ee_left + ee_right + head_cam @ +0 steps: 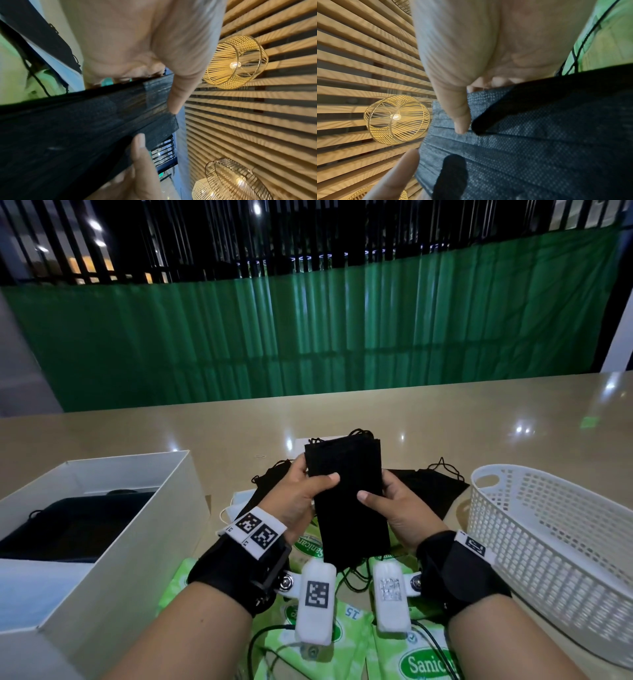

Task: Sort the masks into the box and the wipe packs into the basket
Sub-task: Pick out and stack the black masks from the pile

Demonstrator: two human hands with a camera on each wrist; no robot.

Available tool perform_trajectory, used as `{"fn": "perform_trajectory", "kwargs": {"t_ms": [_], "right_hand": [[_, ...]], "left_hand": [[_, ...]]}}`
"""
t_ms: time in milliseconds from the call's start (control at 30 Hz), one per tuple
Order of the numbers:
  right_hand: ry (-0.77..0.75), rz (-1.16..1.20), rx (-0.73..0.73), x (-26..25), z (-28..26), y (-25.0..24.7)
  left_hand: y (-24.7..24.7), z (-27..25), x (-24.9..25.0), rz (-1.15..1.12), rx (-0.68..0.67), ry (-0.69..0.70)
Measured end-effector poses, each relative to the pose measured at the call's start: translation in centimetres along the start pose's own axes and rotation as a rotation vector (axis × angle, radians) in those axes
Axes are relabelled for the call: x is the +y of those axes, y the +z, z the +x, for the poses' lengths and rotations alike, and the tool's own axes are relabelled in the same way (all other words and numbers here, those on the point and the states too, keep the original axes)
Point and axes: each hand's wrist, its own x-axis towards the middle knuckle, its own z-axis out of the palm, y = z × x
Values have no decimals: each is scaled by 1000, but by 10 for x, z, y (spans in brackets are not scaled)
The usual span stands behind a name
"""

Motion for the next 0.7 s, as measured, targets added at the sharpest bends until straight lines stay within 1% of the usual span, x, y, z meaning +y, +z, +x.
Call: {"fn": "perform_trajectory", "kwargs": {"t_ms": [67,133,233,333,433,567,633,700], "right_hand": [[9,19,-28,1,0,1],[20,6,-57,1,-1,2],[37,-54,-101,2,-1,2],[70,-72,-121,2,-2,1],[87,-100,-79,4,1,-1],[111,-143,26,4,1,-1],[103,-10,99,3,3,0],[65,222,204,0,5,-4]], "left_hand": [[4,-3,-3,58,-33,-38],[8,-4,-6,122,-36,-49],[10,-2,-8,147,45,-28],[9,2,-3,111,121,1],[7,2,6,-38,168,46],[4,6,13,-406,220,108],[4,7,14,-522,217,106],[3,5,14,-588,164,91]]}}
